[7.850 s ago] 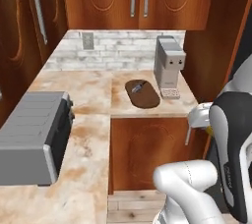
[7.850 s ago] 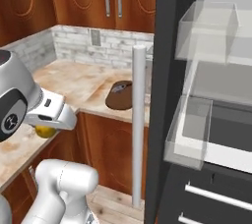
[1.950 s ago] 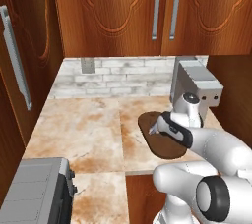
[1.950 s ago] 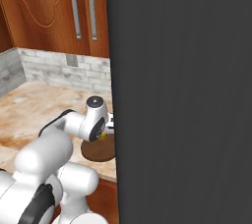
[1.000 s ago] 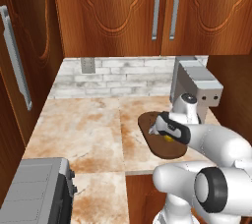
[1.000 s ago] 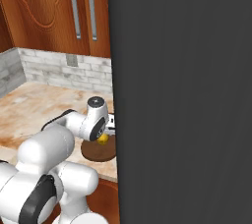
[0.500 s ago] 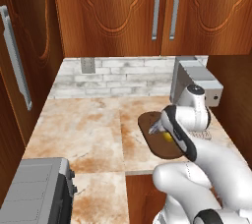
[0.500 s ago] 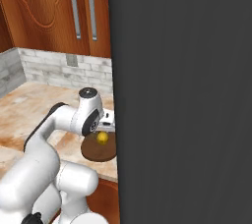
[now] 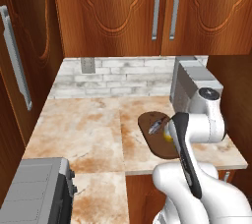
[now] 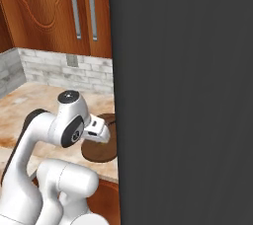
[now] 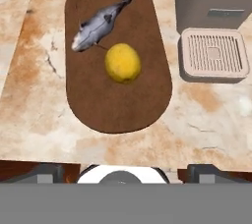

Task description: Retrieve a lemon from the fridge and place it on the cutting board with the fish.

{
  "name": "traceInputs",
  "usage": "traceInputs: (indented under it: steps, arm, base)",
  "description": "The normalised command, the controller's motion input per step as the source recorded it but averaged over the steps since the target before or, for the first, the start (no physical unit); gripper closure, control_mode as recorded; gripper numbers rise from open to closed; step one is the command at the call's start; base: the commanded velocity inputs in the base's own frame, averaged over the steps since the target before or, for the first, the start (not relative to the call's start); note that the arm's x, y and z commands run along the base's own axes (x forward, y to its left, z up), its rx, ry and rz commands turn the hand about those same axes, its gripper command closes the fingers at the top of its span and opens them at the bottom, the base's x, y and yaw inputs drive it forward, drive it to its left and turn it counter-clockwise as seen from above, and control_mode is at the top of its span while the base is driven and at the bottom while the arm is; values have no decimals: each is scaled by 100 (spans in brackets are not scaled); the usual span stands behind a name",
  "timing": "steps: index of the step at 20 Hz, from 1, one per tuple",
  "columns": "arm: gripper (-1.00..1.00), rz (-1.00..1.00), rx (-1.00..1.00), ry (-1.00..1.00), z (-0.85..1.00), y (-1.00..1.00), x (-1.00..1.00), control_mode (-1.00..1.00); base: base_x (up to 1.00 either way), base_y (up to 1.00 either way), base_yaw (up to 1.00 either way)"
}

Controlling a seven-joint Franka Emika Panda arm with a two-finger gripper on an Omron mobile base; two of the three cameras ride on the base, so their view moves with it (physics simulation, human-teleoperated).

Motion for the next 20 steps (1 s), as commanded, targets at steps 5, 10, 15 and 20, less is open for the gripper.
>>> traceInputs:
  steps: [5, 10, 15, 20]
  arm:
    - [-100, -14, 0, 0, 58, 23, -43, -100]
    - [-100, -4, 0, 0, 23, 0, -40, -100]
    - [-100, 0, 0, -3, 6, -6, -50, -100]
    - [-100, 2, 4, -10, 34, -18, -26, -100]
  base:
    - [0, 0, 0]
    - [0, 0, 0]
    - [0, 0, 0]
    - [0, 0, 0]
